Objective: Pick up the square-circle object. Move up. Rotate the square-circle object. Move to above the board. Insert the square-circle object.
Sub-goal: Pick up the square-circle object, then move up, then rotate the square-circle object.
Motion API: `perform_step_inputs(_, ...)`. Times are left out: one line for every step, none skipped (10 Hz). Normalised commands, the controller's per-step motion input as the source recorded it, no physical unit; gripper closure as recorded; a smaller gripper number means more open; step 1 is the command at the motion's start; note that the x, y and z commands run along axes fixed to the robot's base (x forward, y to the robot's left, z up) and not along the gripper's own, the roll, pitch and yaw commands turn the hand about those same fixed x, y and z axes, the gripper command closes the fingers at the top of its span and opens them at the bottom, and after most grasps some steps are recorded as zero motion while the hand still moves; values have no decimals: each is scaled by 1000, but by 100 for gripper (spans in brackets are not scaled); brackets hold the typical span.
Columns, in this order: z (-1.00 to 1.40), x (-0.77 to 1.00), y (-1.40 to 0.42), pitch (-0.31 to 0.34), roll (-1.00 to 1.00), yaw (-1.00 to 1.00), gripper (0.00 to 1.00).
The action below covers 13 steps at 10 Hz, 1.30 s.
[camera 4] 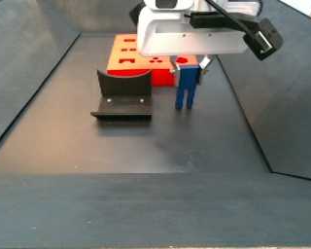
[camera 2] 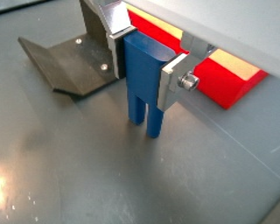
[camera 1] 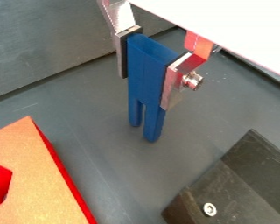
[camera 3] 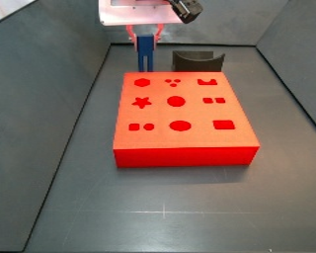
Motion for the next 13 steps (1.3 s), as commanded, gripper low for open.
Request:
perform_step_inputs(0, 0, 0, 0, 0, 0, 100)
perform_step_inputs(833, 0, 0, 0, 0, 0, 100)
perform_step_inputs(793, -39, 37, 36, 3, -35, 100)
perform_step_inputs(682, -50, 32, 65, 0, -40, 100)
perform_step_inputs(541, -30, 22, 71, -1, -40, 100)
perform_step_inputs(322, -14, 16, 64, 1, -33, 100)
perform_step_inputs(1000, -151, -140, 0, 0, 0, 100)
perform_step_inputs(1000, -162, -155, -8, 1, 6, 100)
perform_step_inputs(1000, -158, -142, -17, 4, 18, 100)
perform_step_inputs(1000, -143, -124, -17, 7, 24, 100)
perform_step_inputs(1000, -122, -111, 9, 6, 24, 100)
perform_step_inputs(1000, -108, -102, 26, 5, 26, 100)
perform_step_inputs(847, -80, -76, 35, 3, 26, 100)
